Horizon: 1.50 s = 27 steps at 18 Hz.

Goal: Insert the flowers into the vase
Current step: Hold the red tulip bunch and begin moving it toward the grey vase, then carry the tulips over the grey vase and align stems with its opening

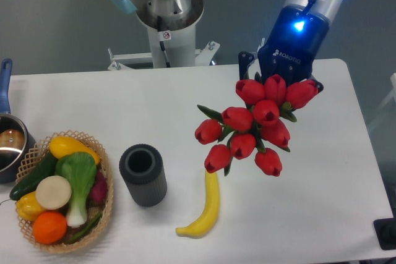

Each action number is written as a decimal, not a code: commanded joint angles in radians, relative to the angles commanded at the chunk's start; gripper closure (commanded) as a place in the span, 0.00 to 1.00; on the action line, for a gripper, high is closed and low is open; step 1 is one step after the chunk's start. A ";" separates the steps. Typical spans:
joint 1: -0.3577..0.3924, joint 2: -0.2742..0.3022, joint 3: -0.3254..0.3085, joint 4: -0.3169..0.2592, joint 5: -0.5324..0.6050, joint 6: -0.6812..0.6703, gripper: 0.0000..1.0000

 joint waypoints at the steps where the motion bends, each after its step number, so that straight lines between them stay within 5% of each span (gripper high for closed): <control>1: 0.005 0.000 -0.006 0.002 0.000 0.002 0.66; 15: -0.014 -0.028 0.006 0.018 -0.086 -0.003 0.66; 27: -0.078 -0.057 -0.012 0.103 -0.213 -0.008 0.66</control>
